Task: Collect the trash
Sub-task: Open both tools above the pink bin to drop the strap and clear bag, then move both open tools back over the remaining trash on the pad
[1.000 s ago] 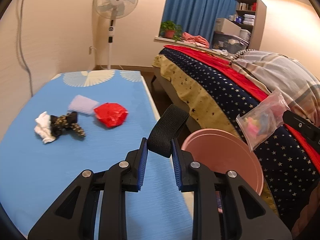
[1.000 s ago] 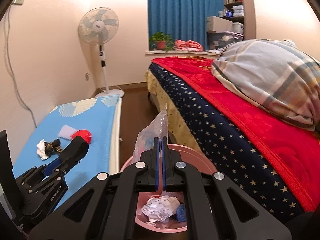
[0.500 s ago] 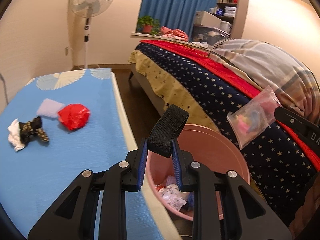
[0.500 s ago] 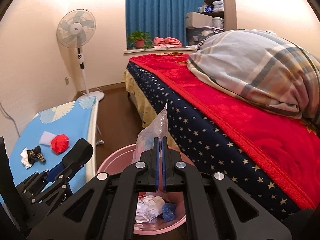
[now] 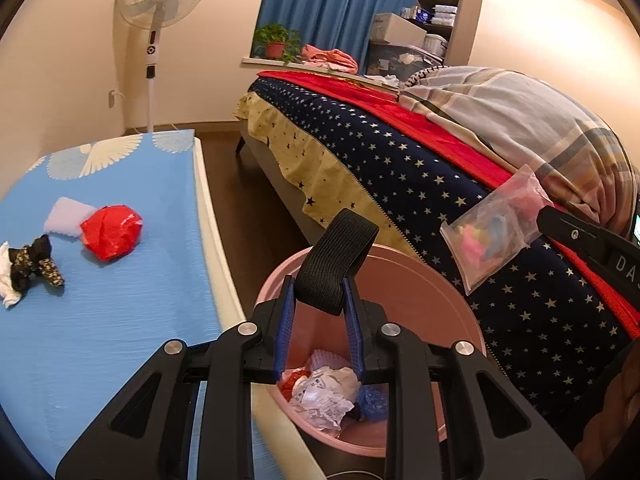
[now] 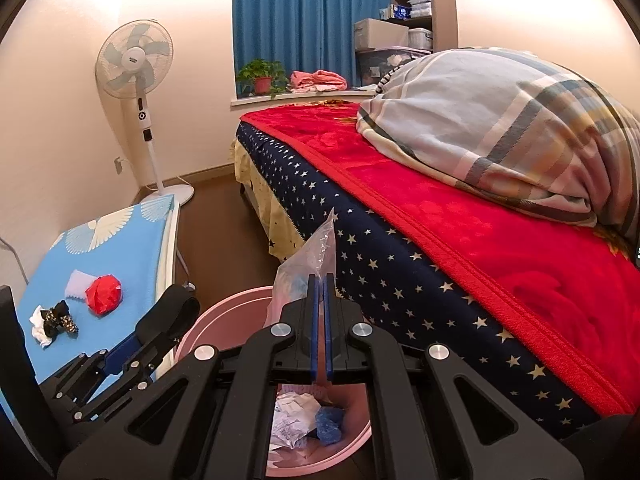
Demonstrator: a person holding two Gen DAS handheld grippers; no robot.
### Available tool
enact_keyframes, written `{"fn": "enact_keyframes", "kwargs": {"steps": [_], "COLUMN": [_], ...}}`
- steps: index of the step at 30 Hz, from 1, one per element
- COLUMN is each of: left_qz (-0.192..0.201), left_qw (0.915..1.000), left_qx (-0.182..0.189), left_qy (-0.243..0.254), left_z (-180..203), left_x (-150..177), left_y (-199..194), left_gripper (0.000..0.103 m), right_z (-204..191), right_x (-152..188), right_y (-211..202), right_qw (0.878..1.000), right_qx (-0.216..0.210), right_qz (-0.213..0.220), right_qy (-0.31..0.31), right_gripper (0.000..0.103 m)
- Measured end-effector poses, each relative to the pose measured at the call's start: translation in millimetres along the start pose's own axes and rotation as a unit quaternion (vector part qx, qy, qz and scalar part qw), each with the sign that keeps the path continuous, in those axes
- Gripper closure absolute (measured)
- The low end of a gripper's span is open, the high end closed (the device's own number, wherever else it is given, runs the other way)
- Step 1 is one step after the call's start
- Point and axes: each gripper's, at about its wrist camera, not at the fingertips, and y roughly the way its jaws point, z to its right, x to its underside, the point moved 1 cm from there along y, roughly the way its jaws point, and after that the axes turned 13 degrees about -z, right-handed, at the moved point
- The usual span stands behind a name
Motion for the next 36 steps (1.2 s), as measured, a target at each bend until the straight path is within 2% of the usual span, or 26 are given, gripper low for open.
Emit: {"fn": "enact_keyframes", "kwargs": {"steps": [3,4,6,7,8,16,27,36], "left_qz": [-0.014,-0.023,-0.028,-0.029,-0.029,-0.011,0.020,0.042], "left_qw": [0.9998,0.9997,0.9996,0.9995,0.9995,0.9999,0.9977,0.9895], "left_qx": [0.009,0.011,0.009,0.008,0.007,-0.010,-0.054,-0.108], "left_qy": [0.007,0.007,0.003,0.000,-0.001,-0.004,-0.036,-0.087], "left_z": [3.3,3.1,1.1,-0.3,-1.0,-10.2,-55.5,-104.7], "left_x": [-0.7,0.1,2.1,2.6,2.7,3.7,8.4,14.8], "left_y": [7.8,11.3,13.6,13.8,13.6,-3.1,-38.4,-59.9], "left_gripper": [0.073,0.063,0.061,0.061,0.061,0.061,0.061,0.061], "right_z": [3.0,3.6,4.6,4.5,4.8,-1.5,-45.4,-93.4], "right_x": [-0.2,-0.2,-0.1,0.2,0.3,1.2,7.0,12.9], "right_y": [2.5,3.1,4.8,4.7,4.4,-1.8,-12.0,-3.1], "right_qw": [1.000,1.000,1.000,1.000,1.000,1.000,0.994,0.984], "right_qx": [0.009,0.010,0.011,0.014,0.015,-0.006,-0.093,-0.158], "right_qz": [-0.003,-0.005,-0.007,-0.006,-0.004,0.008,0.023,0.022], "right_qy": [0.006,0.007,0.008,0.008,0.009,-0.001,-0.047,-0.080], "right_gripper": [0.095,0.093,0.082,0.072,0.069,0.069,0.069,0.069]}}
